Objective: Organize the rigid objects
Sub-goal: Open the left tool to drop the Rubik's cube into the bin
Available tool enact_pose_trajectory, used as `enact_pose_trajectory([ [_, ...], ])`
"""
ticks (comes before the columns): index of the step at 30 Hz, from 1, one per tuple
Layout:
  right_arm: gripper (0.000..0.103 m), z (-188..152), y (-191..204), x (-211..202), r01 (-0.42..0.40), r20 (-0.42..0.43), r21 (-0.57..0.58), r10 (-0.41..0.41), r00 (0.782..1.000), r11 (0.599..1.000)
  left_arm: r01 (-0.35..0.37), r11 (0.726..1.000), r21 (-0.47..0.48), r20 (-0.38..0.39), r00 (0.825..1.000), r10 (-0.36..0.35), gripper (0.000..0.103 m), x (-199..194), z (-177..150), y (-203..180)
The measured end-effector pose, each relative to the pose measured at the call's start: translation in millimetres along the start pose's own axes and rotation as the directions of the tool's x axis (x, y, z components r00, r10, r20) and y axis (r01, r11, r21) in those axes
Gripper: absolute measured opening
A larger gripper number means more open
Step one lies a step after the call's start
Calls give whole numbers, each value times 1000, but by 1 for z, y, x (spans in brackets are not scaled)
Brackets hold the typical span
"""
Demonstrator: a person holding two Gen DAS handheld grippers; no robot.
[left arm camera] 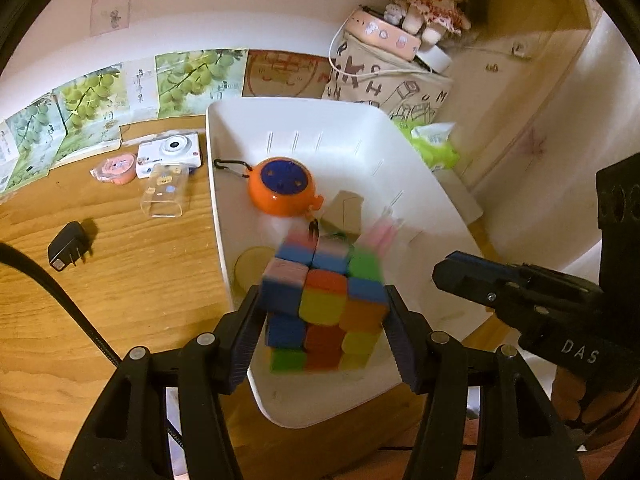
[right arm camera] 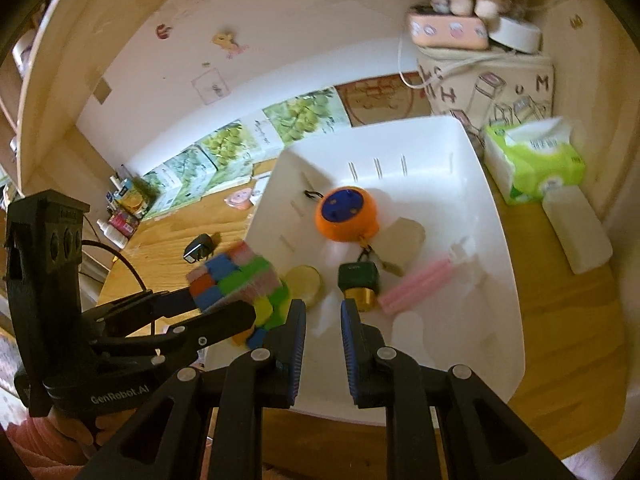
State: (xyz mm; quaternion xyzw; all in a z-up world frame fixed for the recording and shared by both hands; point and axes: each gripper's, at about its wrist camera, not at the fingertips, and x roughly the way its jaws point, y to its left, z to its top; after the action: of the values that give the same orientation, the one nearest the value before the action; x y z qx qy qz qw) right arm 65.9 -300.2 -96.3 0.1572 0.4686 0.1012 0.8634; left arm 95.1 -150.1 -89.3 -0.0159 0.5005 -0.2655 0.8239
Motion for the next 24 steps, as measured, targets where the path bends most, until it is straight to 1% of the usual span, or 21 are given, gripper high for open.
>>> enact_pose_trajectory([
  [2,27,-1,-1,2,2,-11,11,-2,1000,1000,10,1000,3,15,1000,-10,68,-4,0,0],
  [3,29,-2,-1,3,3,-17,19,-3,1000,1000,2,1000,10,28,1000,-2,75,-7,0,0],
  [4,32,-1,-1,4,5,-19,26,-4,1000,1000,-9,1000,16,37,999,9,79,-9,1,0],
  [6,36,-1,1,5,7,-20,39,-6,1000,999,-24,999,22,58,998,23,79,-14,1,3],
  [10,48,-2,9,8,14,-25,46,-12,1000,999,-29,1000,9,80,996,28,79,-23,3,16],
  [14,60,-3,20,9,25,-9,68,-25,1000,997,-43,999,10,111,993,41,79,-34,5,32],
  [15,62,-3,24,10,27,-4,81,-27,1000,996,-47,999,13,117,992,45,79,-37,5,35],
  [17,69,-4,32,11,31,8,108,-32,999,994,-49,999,23,130,991,46,79,-46,6,46],
  [21,72,-5,50,14,54,27,144,-59,998,988,-34,999,20,143,989,31,79,-60,8,69],
  [23,80,-6,57,15,58,34,162,-65,997,985,-36,999,18,143,989,33,79,-67,9,82],
  [24,81,-6,63,16,62,39,173,-69,997,983,-39,999,17,143,989,36,79,-69,9,88],
])
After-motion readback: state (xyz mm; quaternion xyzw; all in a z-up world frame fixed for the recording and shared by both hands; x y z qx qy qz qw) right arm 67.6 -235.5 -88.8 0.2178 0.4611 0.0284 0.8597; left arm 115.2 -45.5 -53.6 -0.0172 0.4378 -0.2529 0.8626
